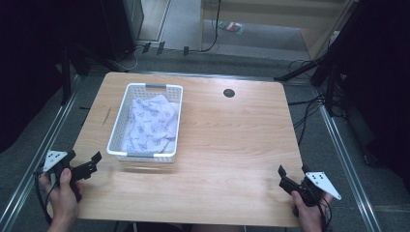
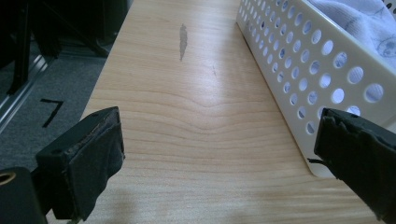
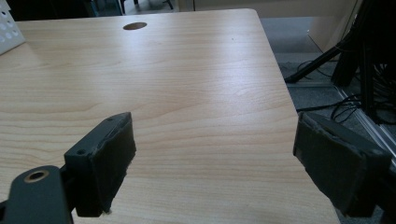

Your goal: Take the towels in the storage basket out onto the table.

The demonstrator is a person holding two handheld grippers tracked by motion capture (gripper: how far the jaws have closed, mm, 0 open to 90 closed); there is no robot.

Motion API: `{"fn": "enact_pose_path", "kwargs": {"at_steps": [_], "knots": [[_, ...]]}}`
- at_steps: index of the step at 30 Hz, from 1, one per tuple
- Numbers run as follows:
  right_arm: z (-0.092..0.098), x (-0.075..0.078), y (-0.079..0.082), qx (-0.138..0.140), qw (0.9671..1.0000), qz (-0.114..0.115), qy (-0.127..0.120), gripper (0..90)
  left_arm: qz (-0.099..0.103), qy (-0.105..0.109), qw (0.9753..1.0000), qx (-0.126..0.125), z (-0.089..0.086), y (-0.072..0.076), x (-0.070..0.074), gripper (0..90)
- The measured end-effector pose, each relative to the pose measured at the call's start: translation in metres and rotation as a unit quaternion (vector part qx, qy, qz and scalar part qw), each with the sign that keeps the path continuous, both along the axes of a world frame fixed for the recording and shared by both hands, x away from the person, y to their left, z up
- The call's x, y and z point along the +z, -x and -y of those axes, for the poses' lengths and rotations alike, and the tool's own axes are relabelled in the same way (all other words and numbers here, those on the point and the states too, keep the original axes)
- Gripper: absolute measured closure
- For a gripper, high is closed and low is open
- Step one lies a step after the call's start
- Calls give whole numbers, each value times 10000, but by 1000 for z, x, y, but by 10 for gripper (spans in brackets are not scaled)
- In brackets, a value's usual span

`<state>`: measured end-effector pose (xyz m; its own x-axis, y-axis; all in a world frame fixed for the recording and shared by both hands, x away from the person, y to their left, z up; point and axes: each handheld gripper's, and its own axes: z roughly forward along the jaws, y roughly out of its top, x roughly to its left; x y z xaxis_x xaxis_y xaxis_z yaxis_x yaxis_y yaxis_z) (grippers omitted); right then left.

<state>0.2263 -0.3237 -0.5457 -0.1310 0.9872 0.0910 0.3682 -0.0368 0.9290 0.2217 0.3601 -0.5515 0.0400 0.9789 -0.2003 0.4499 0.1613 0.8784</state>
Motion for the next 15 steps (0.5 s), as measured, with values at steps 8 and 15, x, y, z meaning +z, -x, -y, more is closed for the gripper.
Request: {"fn": "enact_pose_path", "kwargs": {"at_steps": [8, 15], "knots": [[-1, 0, 0, -29, 10000, -31, 29, 132, -101, -126, 9998, -83, 1, 0, 2, 22], [0, 0, -1, -30, 10000, -76, 6, 132, -45, -104, 9998, -176, -2, 7, 10, 22]]}}
